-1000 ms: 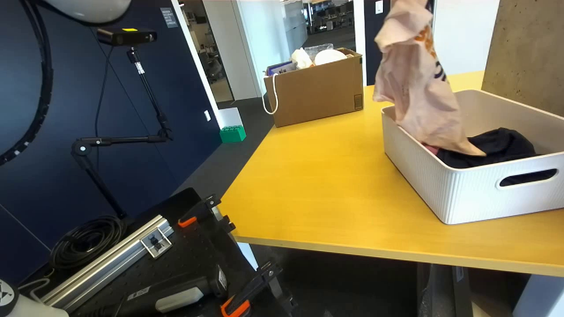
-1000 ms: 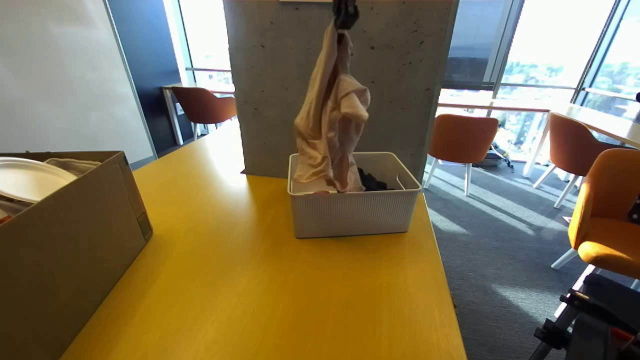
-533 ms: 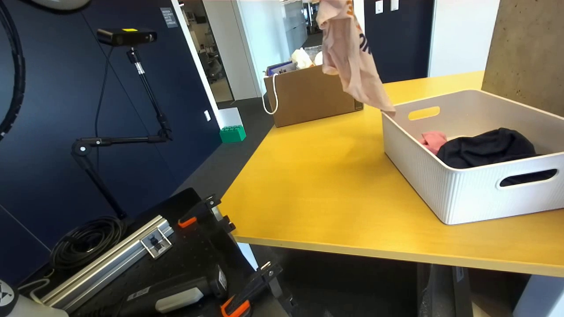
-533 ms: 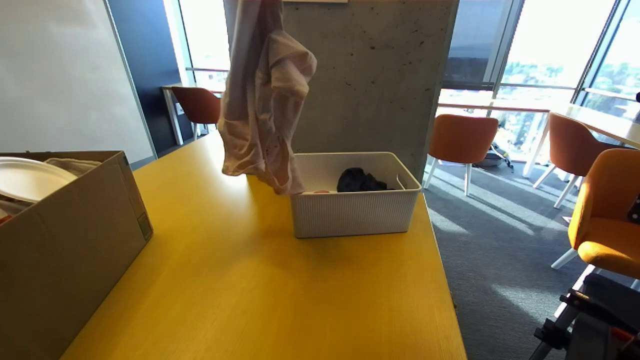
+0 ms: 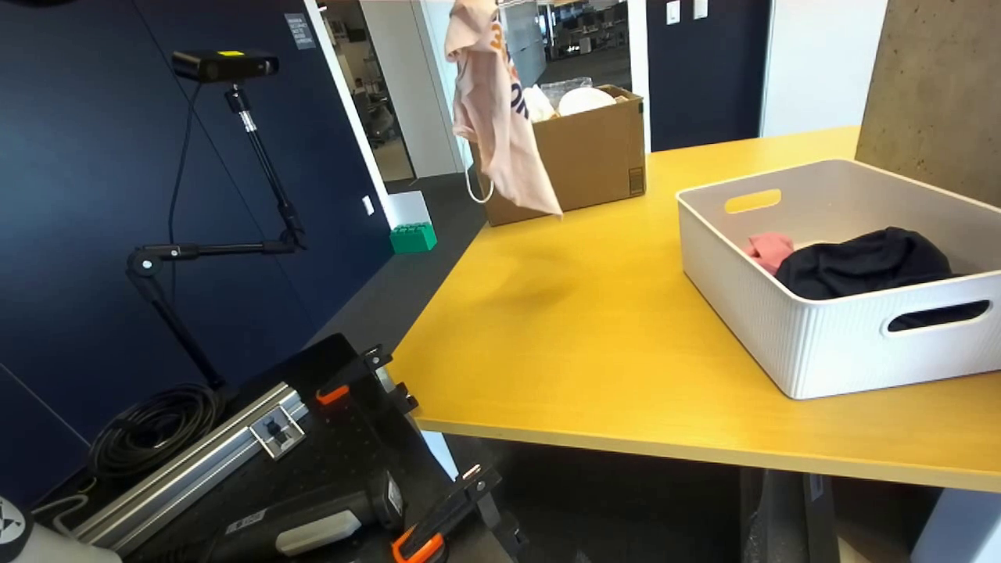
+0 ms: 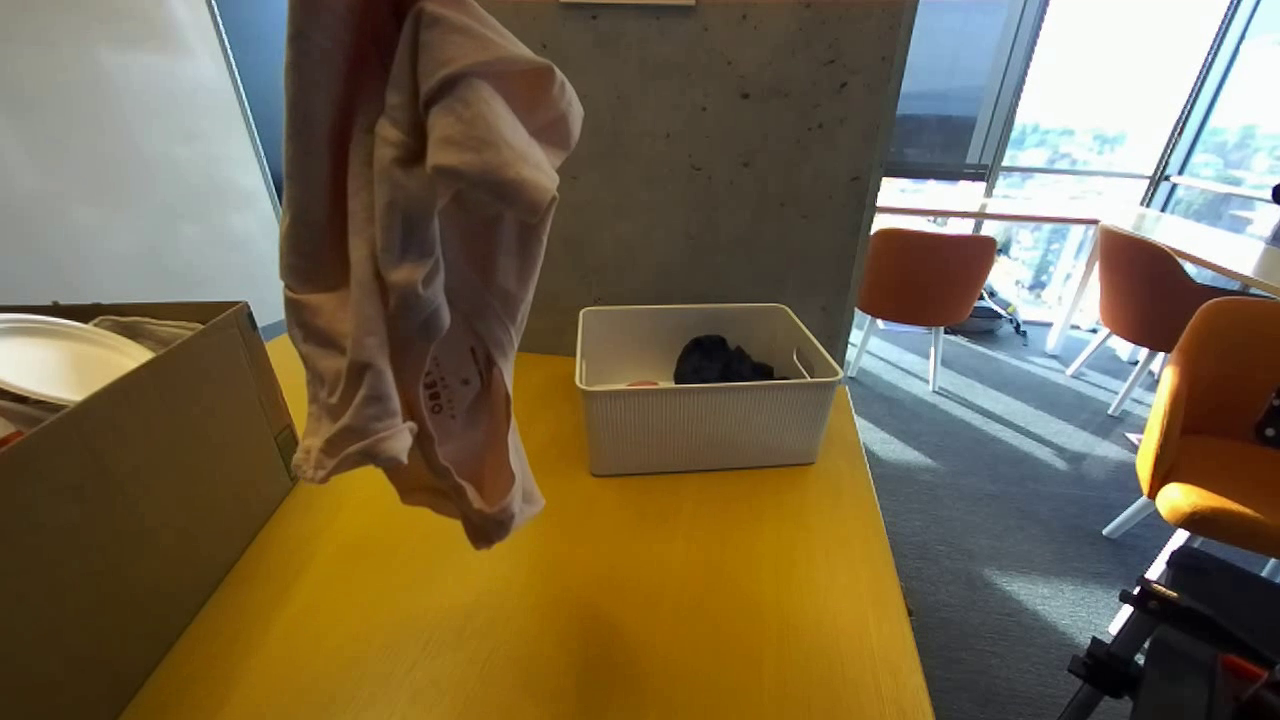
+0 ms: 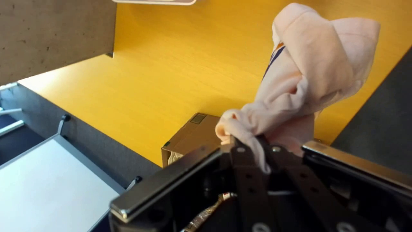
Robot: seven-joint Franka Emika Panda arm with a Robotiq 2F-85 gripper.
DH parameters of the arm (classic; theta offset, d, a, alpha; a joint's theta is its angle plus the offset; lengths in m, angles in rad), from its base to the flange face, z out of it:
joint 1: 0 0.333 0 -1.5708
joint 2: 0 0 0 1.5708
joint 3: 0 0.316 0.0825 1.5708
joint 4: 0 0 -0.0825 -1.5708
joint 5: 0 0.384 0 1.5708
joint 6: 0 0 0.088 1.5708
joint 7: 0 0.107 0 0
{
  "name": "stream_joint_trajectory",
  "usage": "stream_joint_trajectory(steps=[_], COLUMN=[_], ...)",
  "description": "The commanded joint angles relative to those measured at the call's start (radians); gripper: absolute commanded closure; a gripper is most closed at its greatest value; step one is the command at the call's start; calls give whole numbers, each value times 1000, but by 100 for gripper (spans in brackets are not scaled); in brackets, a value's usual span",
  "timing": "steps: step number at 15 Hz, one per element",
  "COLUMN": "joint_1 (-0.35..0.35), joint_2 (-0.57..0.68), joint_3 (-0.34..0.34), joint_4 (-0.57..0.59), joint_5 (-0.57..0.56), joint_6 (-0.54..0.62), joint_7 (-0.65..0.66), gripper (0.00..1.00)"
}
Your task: Remove the peach shirt from the basket
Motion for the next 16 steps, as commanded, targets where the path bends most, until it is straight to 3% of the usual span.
stream_joint_trajectory(steps=[1, 7, 12, 16], joint_1=[35, 44, 1, -84], joint_2=[-59, -90, -91, -80], joint_3=[25, 76, 113, 145], joint_4=[-36, -49, -45, -44], joint_5=[-20, 29, 96, 198], joint_6=[-145, -402, -531, -589], joint_7=[164, 409, 610, 752], gripper=[98, 98, 98, 98])
